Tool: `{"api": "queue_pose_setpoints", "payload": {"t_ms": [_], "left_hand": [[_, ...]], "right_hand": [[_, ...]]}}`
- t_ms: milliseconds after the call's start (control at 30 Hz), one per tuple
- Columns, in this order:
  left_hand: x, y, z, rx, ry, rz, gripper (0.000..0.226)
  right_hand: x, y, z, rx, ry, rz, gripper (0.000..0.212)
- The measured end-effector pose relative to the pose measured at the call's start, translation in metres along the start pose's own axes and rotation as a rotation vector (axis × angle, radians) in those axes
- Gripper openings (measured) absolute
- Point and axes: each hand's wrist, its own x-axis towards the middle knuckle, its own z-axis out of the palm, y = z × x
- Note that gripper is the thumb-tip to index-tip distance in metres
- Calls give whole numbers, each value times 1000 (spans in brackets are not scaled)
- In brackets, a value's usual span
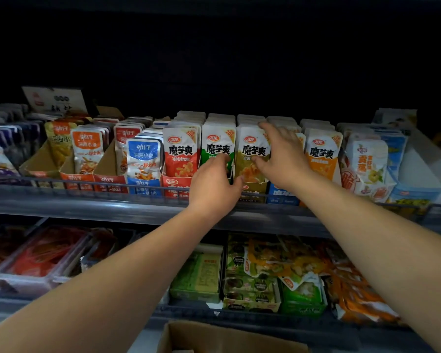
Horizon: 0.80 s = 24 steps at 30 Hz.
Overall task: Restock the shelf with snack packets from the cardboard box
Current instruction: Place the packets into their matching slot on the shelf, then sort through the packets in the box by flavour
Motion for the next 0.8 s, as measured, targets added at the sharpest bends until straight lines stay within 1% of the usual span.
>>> {"api": "queue_pose_setpoints", "payload": {"t_ms": [200, 267, 333, 400, 500, 567, 667, 733, 800], "left_hand": [[0, 1, -2, 20, -7, 9, 51], [0, 2, -2, 19, -14, 6, 50], [0, 2, -2, -7, -22, -1, 49], [0, 1, -4, -44, -25, -2, 50], [-4, 0, -10, -92, 0, 15, 50], [-9, -1, -18, -99, 45, 41, 47], [-28, -8, -32, -86, 89, 72, 38], [-51, -20, -39, -79, 90, 82, 29], [-83, -42, -41, -46, 50, 66, 23]], "right_hand": [[-2, 8, -1, 58, -6, 0, 85], [-8, 10, -3, 102, 16, 4, 85], [-17, 10, -7, 148, 57, 12, 77], [-29, 7, -12, 167, 91, 8, 66], [-54, 0, -19, 162, 97, -17, 50], [-74, -5, -20, 168, 70, -40, 41], [-113, -12, -13, 198, -16, -75, 32], [-144, -16, -2, 193, -92, -80, 27], [-179, -16, 18, 150, -189, -73, 27]]}}
